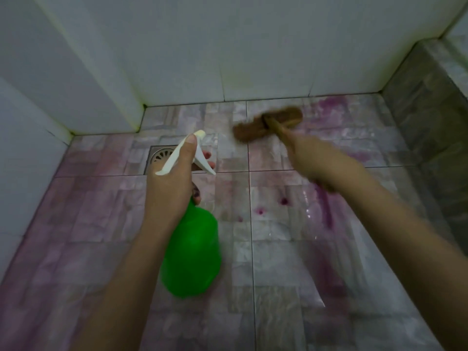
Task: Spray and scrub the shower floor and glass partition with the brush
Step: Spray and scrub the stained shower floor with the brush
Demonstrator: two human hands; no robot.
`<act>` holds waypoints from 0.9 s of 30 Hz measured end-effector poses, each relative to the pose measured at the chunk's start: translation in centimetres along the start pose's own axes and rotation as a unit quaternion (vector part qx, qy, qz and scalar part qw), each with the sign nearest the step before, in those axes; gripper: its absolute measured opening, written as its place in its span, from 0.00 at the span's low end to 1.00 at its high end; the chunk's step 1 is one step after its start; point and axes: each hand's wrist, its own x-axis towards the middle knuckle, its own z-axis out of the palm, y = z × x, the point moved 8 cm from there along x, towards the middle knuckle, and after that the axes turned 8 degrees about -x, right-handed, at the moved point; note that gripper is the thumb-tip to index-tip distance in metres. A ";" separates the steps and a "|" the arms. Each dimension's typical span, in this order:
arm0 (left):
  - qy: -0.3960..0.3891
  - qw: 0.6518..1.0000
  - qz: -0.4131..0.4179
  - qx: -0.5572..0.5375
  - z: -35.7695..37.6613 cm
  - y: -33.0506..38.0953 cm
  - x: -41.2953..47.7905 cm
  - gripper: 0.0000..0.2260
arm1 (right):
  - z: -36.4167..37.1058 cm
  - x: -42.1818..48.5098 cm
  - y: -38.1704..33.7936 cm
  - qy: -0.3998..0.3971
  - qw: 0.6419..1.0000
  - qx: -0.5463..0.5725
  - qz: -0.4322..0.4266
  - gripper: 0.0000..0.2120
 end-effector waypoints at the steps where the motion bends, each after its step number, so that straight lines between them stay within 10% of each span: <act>1: 0.000 1.000 -0.004 -0.005 -0.2 0.0 0.0 0.14 | 0.8 -3.4 -0.3 -0.019 1.000 -0.007 -0.017 0.33; 5: 0.005 1.000 -0.022 -0.012 -0.8 -0.7 -0.3 0.16 | 2.8 -9.9 -1.2 -0.088 0.994 -0.039 -0.058 0.27; 10: 0.002 0.999 -0.033 -0.015 0.2 -0.3 -1.0 0.18 | 0.3 3.0 0.4 0.067 0.997 -0.002 -0.039 0.28; 16: -0.033 0.999 -0.016 0.003 1.7 -0.5 -0.6 0.15 | -0.7 -6.0 5.5 -0.020 0.998 -0.011 0.058 0.23; 22: -0.030 0.999 -0.013 0.022 2.7 -1.7 -1.2 0.15 | -2.3 -0.5 11.9 0.068 0.993 0.001 0.099 0.23; 27: -0.034 0.999 -0.016 0.010 3.1 -1.7 -2.3 0.17 | -1.0 -11.0 11.2 -0.033 0.995 -0.034 0.091 0.23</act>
